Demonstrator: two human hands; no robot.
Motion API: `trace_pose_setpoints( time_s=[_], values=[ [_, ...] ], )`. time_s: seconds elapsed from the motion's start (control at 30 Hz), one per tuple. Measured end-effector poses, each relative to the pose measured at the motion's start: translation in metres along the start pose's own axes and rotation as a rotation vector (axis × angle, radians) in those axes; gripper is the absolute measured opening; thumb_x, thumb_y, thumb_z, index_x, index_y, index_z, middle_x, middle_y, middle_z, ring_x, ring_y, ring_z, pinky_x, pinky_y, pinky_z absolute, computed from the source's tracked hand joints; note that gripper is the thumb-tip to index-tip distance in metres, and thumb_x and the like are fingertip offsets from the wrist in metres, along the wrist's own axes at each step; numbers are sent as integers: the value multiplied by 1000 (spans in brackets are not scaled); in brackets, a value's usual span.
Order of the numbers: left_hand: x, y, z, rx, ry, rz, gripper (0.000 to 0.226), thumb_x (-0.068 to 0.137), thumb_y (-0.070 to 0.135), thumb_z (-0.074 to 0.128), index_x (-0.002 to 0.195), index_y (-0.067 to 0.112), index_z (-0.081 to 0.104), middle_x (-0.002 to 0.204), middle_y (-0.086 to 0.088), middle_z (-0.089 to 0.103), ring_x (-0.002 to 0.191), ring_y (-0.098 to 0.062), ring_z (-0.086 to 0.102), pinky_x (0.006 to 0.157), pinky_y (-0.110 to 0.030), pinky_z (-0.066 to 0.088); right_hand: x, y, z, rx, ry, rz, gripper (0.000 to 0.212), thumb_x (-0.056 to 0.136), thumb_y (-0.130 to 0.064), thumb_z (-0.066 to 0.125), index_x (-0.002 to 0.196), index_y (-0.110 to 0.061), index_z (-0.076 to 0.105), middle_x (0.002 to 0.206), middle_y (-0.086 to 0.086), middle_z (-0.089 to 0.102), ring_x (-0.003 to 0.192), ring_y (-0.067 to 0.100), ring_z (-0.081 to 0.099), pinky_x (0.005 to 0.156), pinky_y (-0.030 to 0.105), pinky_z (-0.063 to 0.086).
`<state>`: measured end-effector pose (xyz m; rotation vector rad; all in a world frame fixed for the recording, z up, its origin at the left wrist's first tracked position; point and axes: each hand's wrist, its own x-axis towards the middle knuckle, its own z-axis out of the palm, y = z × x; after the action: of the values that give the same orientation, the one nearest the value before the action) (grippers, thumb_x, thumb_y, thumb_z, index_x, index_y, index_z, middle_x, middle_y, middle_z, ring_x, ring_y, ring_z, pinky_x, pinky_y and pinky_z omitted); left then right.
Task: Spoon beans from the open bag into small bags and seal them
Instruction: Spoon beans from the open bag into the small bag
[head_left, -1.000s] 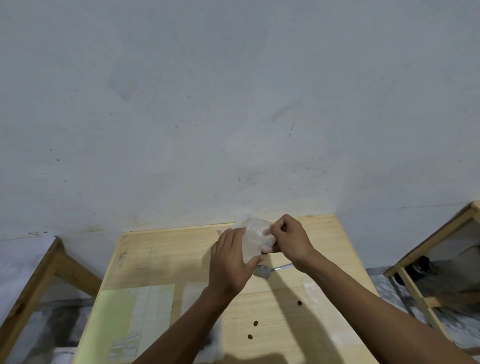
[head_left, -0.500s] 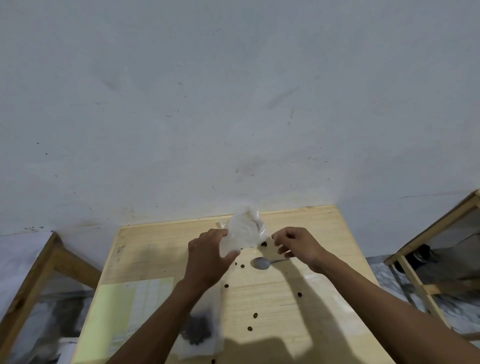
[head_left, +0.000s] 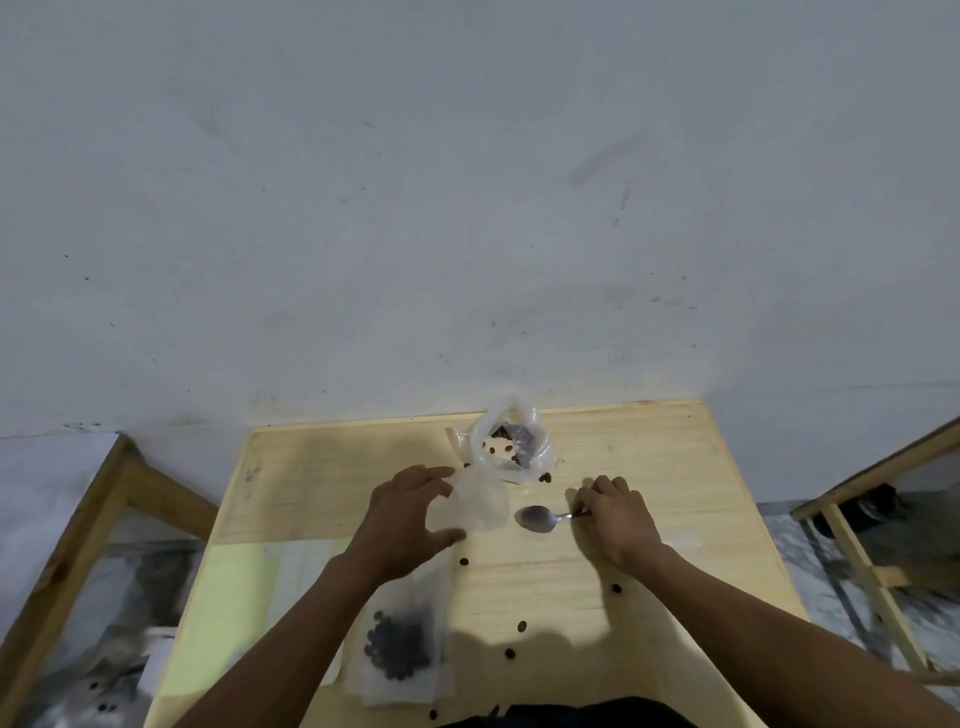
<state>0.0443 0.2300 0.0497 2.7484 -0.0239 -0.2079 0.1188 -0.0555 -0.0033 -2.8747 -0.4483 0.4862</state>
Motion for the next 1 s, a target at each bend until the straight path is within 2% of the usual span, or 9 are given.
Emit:
trace_pose_setpoints(
  time_s=[0.13, 0.2, 0.3, 0.43, 0.67, 0.73, 0.8, 0.9, 1.0],
  values=[
    [16, 0, 0, 6, -43, 61, 51, 80, 57, 68, 122, 30, 56, 153, 16, 35, 145, -14, 24, 116, -41, 22, 10, 3, -3, -5, -57, -7, 14, 94, -27, 44, 93, -28, 57, 105, -4, 53, 107, 23, 47, 86, 34, 35],
    [25, 0, -1, 26, -66, 97, 53, 81, 57, 67, 124, 29, 55, 155, 17, 30, 147, -15, 18, 116, -40, 20, 12, 7, -11, 139, -47, -17, 13, 93, -20, 43, 85, -27, 50, 97, -6, 55, 97, 22, 53, 86, 35, 40],
    [41, -2, -4, 29, -102, 164, 52, 81, 57, 67, 122, 29, 54, 157, 20, 24, 149, -14, 13, 118, -41, 19, 20, 17, -24, 424, 88, 60, 13, 96, -20, 45, 89, -30, 50, 95, -11, 58, 84, 16, 57, 76, 37, 47],
    [70, 1, -9, 46, -218, 211, 52, 78, 57, 69, 120, 29, 55, 158, 21, 19, 150, -16, 9, 118, -40, 16, 34, 7, -36, 413, 142, 51, 11, 98, -21, 47, 93, -30, 51, 95, -7, 57, 82, 21, 57, 71, 38, 48],
    [107, 14, -9, 124, -445, 229, 55, 75, 57, 72, 119, 30, 53, 153, 14, 35, 134, -15, 42, 107, -37, 33, 50, -21, -34, 250, -51, 42, 26, 91, -6, 42, 113, -14, 52, 111, 8, 52, 89, 38, 59, 72, 40, 47],
    [107, 14, -7, 87, -438, 223, 54, 77, 50, 74, 120, 25, 53, 151, 8, 37, 134, -16, 41, 106, -33, 36, 51, -22, -34, 243, -60, 81, 29, 89, -2, 39, 114, -13, 50, 111, 9, 50, 89, 39, 58, 72, 39, 45],
    [101, 11, -3, 53, -396, 245, 51, 80, 45, 73, 121, 23, 53, 158, 6, 26, 140, -14, 33, 107, -30, 36, 51, -22, -35, 239, -52, 127, 32, 88, 0, 36, 114, -12, 48, 110, 10, 48, 90, 40, 58, 74, 40, 46],
    [85, 3, 8, 64, -254, 360, 49, 82, 47, 68, 121, 23, 51, 163, 9, 7, 148, -11, 15, 102, -34, 45, 51, -21, -36, 349, 24, 205, 34, 87, 1, 36, 116, -12, 47, 110, 8, 43, 85, 38, 56, 76, 40, 46],
    [73, -2, 15, 58, -180, 417, 48, 83, 50, 67, 119, 22, 53, 163, 8, 7, 150, -12, 7, 103, -33, 43, 52, -23, -37, 454, 40, 186, 39, 85, 2, 40, 120, -11, 49, 115, 8, 43, 92, 33, 55, 78, 35, 43]
  ],
)
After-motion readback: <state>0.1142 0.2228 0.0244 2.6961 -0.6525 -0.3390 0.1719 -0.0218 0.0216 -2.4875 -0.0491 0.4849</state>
